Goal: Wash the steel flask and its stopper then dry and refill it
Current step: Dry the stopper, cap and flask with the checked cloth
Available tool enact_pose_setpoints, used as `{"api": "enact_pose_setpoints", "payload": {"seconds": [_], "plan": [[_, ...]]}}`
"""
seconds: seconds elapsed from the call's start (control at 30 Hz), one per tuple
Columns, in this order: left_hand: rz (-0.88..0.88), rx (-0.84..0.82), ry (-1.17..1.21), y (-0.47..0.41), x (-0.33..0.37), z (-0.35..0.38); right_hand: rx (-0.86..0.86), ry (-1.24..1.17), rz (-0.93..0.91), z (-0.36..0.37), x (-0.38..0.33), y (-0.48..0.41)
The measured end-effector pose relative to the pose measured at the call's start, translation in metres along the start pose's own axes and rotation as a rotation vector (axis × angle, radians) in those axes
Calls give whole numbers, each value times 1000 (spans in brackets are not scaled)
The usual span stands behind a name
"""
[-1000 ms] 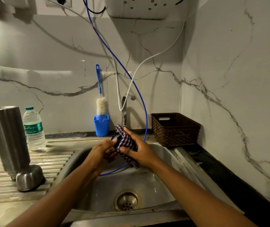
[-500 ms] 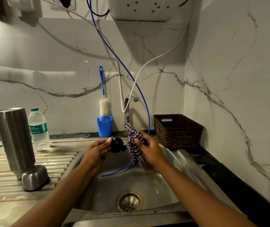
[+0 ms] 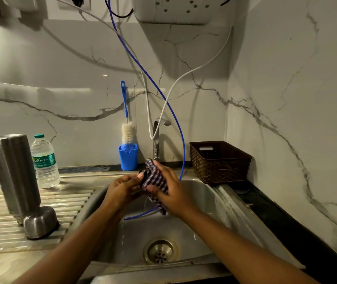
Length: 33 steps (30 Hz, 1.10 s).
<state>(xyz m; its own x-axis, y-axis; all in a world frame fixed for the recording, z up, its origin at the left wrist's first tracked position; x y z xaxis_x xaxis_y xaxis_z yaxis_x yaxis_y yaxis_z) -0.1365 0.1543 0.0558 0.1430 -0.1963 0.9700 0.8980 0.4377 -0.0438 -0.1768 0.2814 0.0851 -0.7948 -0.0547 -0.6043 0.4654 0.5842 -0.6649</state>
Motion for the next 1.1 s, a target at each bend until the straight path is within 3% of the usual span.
{"api": "enact_pose_setpoints", "payload": {"seconds": [0.07, 0.13, 0.2, 0.3, 0.33, 0.4, 0.5, 0.57, 0.63, 0.83, 1.1], "plan": [[-68, 29, 75, -2, -7, -2, -82, 302, -186, 8, -13, 2], [-133, 40, 124, -2, -14, -3, -77, 406, -258, 10, -19, 4], [-127, 29, 110, -3, -14, -2, -27, 255, -148, 3, -13, 0], [-83, -7, 37, -2, -12, 0, 4, -273, 184, -1, 12, -1], [-85, -7, 20, -2, -12, 0, 12, -325, 233, -1, 15, 1], [-126, 13, 5, -2, -14, 0, -26, -115, 136, -3, 7, 2], [-240, 41, 82, 2, -23, -1, -198, 394, -183, 12, -12, 2], [-288, 36, 163, 2, -26, -2, -191, 506, -293, 17, -19, 2], [-295, 17, 172, 2, -27, -1, -141, 338, -202, 11, -12, 0], [-214, -1, -23, -3, -19, -5, -25, -452, 327, 3, 40, 7], [-225, -40, -135, 0, -5, -14, -8, -403, 230, -13, 29, 1]]}}
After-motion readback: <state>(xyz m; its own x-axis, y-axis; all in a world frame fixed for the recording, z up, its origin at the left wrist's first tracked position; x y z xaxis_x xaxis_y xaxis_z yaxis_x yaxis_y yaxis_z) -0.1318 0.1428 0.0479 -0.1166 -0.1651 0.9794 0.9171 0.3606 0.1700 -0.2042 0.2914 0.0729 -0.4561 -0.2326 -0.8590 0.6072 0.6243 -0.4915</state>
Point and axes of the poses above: each hand's wrist, its own y-axis away from the middle knuckle, its own z-axis out of the palm, x = y × z, the point moved 10 cm from there along -y, towards the middle knuckle, and after that the axes turned 6 degrees about -z, right-handed, at the moved point
